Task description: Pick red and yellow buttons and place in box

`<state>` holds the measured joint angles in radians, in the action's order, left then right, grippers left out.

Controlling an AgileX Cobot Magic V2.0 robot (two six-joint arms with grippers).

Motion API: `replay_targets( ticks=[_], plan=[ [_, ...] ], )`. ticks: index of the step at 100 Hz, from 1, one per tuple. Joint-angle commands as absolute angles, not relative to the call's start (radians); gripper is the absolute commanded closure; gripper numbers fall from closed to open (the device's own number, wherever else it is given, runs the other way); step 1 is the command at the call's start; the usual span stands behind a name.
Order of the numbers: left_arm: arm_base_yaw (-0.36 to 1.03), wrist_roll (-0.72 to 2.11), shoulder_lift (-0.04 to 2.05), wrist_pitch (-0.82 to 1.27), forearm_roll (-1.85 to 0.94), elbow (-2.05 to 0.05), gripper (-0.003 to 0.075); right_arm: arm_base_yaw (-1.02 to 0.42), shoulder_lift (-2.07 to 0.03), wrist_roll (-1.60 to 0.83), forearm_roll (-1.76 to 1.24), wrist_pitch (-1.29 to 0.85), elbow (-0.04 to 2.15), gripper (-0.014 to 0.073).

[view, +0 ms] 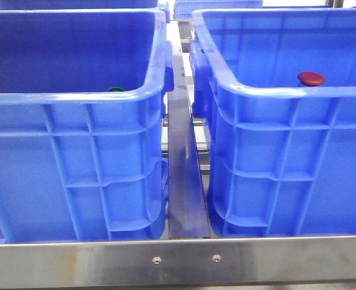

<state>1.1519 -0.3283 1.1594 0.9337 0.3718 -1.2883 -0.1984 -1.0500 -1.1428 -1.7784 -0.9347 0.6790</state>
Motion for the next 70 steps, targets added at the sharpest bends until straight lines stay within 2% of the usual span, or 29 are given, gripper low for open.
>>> replay_targets(
  ticks=[1,27,37,52,64,70],
  plan=[
    [1.160,-0.327,1.142,0.870,0.391,-1.319,0.0741,-0.222,-1.084,-1.144,-1.899,-0.999,0.753,-0.0029],
    [1.160,-0.318,1.142,0.870,0.391,-1.319,0.0741,-0.324,-1.212,-1.144,-1.899,-1.004,0.862,-0.0003],
    [1.160,-0.318,1.142,0.870,0.391,-1.319,0.0741,-0.339,-1.232,-1.144,-1.899,-1.006,0.877,0.0095],
    [1.160,-0.318,1.142,0.870,0.391,-1.319,0.0740,-0.340,-1.232,-1.144,-1.899,-1.013,0.878,0.0314],
    [1.160,-0.318,1.142,0.872,0.391,-1.319,0.0724,-0.340,-1.232,-1.145,-1.899,-1.017,0.878,0.0338],
    [1.160,-0.318,1.142,0.877,0.391,-1.319,0.0659,-0.340,-1.232,-1.149,-1.899,-1.015,0.878,0.0339]
  ],
)
